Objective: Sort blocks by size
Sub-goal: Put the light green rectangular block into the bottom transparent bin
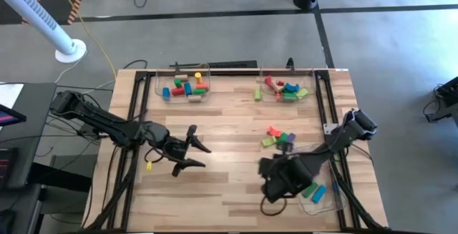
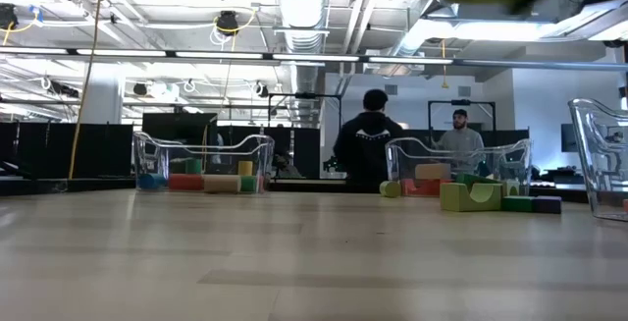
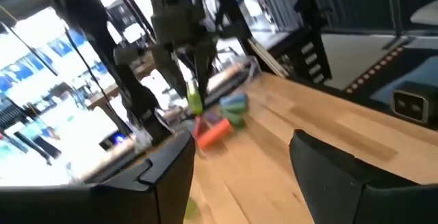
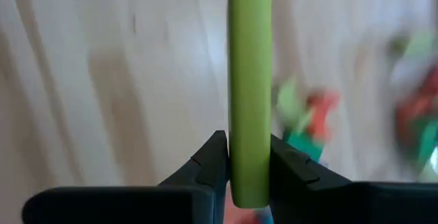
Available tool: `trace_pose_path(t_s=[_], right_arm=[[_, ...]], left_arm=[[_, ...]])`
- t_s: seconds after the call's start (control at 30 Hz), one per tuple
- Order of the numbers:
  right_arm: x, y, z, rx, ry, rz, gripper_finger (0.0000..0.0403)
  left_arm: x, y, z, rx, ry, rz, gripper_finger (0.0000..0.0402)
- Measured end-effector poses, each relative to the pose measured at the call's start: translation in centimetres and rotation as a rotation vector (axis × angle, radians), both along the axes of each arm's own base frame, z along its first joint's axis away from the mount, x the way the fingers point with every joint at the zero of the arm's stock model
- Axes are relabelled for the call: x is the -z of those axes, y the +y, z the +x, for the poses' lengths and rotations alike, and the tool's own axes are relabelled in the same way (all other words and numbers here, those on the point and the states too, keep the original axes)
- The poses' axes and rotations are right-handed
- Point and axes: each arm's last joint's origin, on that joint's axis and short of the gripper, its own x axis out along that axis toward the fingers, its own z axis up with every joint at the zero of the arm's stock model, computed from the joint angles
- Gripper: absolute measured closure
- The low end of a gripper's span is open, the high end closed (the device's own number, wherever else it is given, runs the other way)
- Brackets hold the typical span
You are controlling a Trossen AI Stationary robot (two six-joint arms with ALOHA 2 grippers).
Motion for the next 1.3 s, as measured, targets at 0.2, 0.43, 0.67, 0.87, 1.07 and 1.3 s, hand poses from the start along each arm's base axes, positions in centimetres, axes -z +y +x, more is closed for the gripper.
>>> trace_pose_path(t_s=[0.2, 0.43, 0.67, 0.87, 1.07, 1.3], right_arm=[[0.1, 2.1, -3.3, 0.119, 0.164, 0.112, 0.0301], [-0.3, 4.5, -5.9, 0.167, 0.137, 0.163, 0.0301], [1.1, 5.4, -7.8, 0.323, 0.225, 0.201, 0.0301], [3.4, 5.9, -9.7, 0.433, 0.34, 0.179, 0.0301], [4.3, 6.5, -11.2, 0.46, 0.354, 0.141, 0.0301], [5.6, 6.5, -12.0, 0.499, 0.357, 0.107, 0.0301]], left_arm=[[0.9, 0.0, -0.1, -0.006, 0.085, -0.036, 0.0172], [2.0, 0.1, -0.4, -0.008, 0.129, -0.039, 0.0172], [2.3, 0.1, -0.5, -0.011, 0.169, -0.041, 0.0172], [2.5, 0.2, -0.5, -0.011, 0.191, -0.034, 0.0172], [2.6, 0.2, -0.5, -0.009, 0.193, -0.012, 0.0172], [2.6, 0.2, -0.5, -0.006, 0.185, 0.007, 0.0172]])
